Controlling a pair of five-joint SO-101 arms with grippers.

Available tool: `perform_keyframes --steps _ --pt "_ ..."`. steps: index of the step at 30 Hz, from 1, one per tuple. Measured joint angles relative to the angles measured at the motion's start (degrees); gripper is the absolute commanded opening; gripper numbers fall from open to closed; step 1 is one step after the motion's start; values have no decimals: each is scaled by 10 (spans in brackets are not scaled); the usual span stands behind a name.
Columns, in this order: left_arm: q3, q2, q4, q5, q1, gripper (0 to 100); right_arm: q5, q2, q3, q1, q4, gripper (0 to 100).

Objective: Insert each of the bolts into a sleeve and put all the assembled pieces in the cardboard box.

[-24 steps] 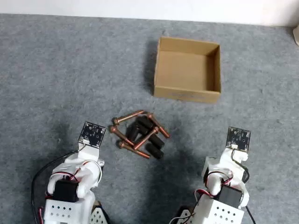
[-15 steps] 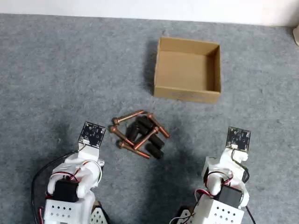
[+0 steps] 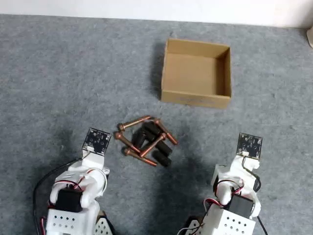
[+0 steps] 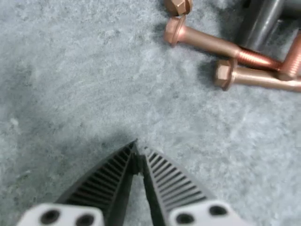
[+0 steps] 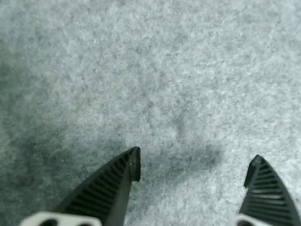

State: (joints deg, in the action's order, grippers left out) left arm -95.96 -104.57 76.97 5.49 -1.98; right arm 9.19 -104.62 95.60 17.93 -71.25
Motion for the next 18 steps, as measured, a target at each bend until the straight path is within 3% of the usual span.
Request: perform_keyframes --steps 3,5,13,18 --pt "0 0 0 2 -22 15 0 0 0 -12 3 338" --pt "0 0 0 2 0 14 0 0 0 -21 21 338" --pt "113 0 -74 0 195 14 0 0 0 -53 77 338" --pt "182 0 -68 50 183 14 0 0 -29 -56 76 338"
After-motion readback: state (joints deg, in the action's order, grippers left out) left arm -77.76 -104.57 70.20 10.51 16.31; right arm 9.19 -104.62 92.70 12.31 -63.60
